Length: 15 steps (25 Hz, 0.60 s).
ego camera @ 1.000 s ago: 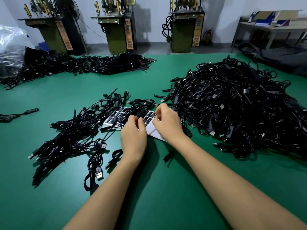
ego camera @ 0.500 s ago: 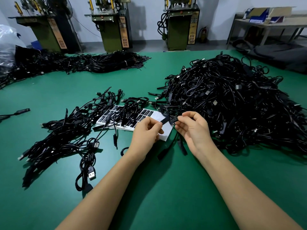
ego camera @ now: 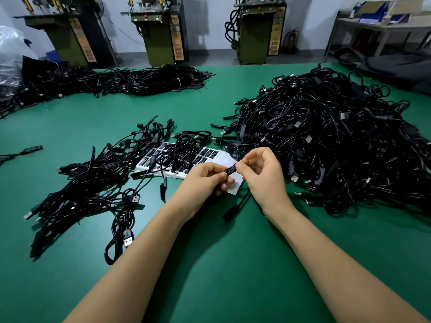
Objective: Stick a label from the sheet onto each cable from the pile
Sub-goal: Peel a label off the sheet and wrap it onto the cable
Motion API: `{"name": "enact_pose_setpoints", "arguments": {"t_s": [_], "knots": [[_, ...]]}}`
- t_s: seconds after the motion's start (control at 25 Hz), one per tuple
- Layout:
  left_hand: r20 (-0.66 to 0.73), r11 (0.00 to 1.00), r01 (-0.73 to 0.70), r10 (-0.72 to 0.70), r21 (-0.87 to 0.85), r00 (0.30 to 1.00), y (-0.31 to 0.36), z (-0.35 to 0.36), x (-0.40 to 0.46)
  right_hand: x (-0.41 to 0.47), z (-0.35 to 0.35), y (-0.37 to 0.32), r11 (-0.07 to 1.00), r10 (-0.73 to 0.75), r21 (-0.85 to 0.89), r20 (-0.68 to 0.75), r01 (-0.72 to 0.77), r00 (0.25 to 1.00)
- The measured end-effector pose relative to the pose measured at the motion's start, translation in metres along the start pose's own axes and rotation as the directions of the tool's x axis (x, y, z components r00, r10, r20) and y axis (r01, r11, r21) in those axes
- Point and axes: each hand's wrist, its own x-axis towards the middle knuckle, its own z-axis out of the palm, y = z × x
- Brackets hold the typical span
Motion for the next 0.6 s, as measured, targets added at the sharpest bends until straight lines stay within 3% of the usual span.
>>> {"name": "enact_pose_setpoints", "arguments": {"t_s": [0.6], "knots": [[0.026, 0.999, 0.029, -0.028, -0.013, 0.999, 0.0009, -0.0011, 0.0038, 0.0018, 0.0072, 0.0100, 0.993, 0.116, 0.010, -0.068, -0.116, 0.991]]}}
